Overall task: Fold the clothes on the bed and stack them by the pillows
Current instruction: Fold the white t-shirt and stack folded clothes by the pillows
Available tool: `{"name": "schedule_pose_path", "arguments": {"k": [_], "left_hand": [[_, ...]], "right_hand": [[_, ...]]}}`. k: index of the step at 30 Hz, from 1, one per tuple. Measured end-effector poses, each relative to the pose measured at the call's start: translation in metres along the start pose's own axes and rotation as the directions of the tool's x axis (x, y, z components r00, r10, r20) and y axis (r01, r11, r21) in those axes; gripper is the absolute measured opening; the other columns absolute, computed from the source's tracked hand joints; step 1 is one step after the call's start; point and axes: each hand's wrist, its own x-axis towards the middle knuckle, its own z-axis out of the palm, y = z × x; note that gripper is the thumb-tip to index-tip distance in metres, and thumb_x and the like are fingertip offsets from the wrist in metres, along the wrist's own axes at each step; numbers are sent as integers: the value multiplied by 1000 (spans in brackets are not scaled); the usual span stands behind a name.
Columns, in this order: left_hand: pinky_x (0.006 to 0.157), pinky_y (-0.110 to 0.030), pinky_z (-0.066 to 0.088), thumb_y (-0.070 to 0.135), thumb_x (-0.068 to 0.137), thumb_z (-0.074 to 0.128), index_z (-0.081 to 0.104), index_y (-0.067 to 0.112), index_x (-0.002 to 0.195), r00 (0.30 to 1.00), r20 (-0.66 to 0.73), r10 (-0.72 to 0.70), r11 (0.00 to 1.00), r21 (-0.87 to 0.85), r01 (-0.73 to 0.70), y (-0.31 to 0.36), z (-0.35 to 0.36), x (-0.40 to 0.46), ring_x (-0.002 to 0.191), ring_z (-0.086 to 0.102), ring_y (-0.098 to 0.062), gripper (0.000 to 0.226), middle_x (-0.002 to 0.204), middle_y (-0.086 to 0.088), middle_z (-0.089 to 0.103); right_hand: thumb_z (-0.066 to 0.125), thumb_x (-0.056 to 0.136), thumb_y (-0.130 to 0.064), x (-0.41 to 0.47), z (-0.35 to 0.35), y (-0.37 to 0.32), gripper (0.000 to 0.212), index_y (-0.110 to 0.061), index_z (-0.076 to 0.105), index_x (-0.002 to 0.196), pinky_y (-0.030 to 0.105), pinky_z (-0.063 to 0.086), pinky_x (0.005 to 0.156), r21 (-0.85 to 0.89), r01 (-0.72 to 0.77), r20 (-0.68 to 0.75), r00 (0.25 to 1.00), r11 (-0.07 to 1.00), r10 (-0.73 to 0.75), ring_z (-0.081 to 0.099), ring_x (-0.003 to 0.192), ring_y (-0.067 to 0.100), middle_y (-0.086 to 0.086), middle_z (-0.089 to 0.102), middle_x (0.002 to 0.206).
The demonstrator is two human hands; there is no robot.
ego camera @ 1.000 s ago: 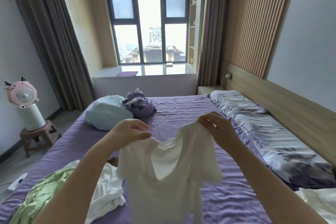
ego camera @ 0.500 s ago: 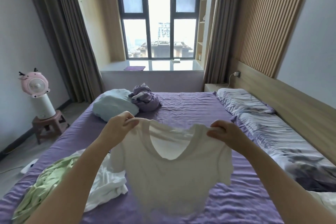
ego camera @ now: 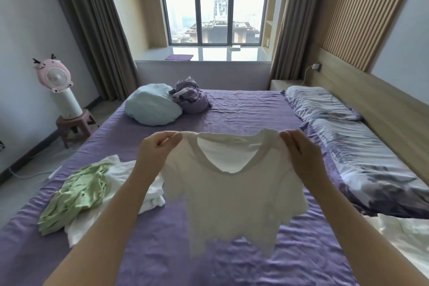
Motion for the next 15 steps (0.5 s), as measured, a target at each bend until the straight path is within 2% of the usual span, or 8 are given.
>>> {"name": "schedule_pose_path", "arguments": {"k": [2,5,6,9,11,13,15], "left_hand": [[64,-12,47,23,81,73,74,36,73,1000,21,-20,1000,-9,20,-2,5,-13,68,61,7,15,77,17,72],[60,-12,48,26,80,75,76,35,74,996,77,-53,999,-4,53,-2,9,-31,65,61,2,10,74,11,72],[59,-12,48,27,79,75,76,34,75,994,91,-66,998,-15,68,-1,8,-36,64,62,1,8,73,10,72],[56,-11,47,30,77,76,76,33,76,993,99,-68,997,-38,72,7,4,-44,63,62,2,3,72,11,72],[54,-9,45,30,76,76,76,31,76,995,85,-46,998,-26,49,14,-1,-44,60,60,4,1,68,12,70],[53,-8,43,30,76,77,76,29,75,996,88,-32,999,15,31,22,-5,-40,58,58,3,2,66,12,69],[54,-11,44,34,74,77,75,25,76,990,136,-47,997,70,38,28,-10,-32,59,57,1,9,67,9,69]], "right_hand": [[45,97,-29,-11,0,8,25,-9,61,100,34,39,57,-78,3,-33,999,997,-6,63,68,34,14,65,76],[45,97,-28,-23,-5,19,22,-12,60,98,30,33,57,-82,17,41,999,997,-14,62,67,31,12,65,76],[48,97,-28,-26,-9,22,17,-17,61,94,26,34,58,-42,5,86,996,999,-2,61,69,25,6,64,75],[55,94,-27,-31,-20,27,14,-34,58,82,4,35,62,33,-17,200,980,999,10,53,67,-9,-16,61,72],[56,93,-29,-28,-27,27,13,-36,59,82,0,33,64,34,-38,242,970,999,29,51,69,-18,-24,60,73],[55,93,-30,-21,-31,24,12,-32,61,83,9,33,61,33,-50,267,963,998,40,53,70,-7,-19,61,73],[53,94,-30,-10,-31,23,17,-20,64,86,22,31,63,22,-42,301,953,999,33,55,75,14,-4,63,75]]}}
